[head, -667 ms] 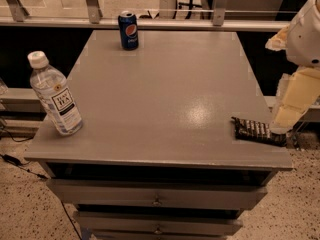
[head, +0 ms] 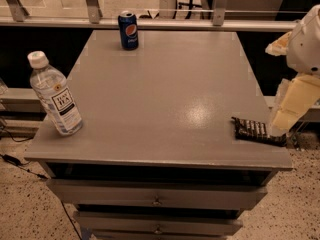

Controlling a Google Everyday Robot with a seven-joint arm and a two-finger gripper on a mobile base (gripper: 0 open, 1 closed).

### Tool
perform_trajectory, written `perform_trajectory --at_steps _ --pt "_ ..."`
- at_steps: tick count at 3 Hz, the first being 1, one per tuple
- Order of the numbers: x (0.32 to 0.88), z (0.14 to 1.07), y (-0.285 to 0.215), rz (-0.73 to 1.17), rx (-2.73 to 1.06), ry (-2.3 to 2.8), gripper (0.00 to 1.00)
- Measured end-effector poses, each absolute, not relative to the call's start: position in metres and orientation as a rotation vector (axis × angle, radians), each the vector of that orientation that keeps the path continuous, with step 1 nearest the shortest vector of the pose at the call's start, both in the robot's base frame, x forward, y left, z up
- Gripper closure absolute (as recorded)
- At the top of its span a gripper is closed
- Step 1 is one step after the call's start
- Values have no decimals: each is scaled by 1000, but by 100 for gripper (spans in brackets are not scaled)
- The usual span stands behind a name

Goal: Pick rxbar chocolate

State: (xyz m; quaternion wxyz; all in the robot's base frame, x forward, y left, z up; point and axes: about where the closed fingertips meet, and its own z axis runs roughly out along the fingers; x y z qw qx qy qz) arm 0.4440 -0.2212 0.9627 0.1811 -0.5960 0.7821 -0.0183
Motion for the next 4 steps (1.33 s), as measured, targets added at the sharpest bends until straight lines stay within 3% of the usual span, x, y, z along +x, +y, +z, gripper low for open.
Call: perform_trajectory --at_steps 4 --pt "471 865 -241 162 -1521 2277 0"
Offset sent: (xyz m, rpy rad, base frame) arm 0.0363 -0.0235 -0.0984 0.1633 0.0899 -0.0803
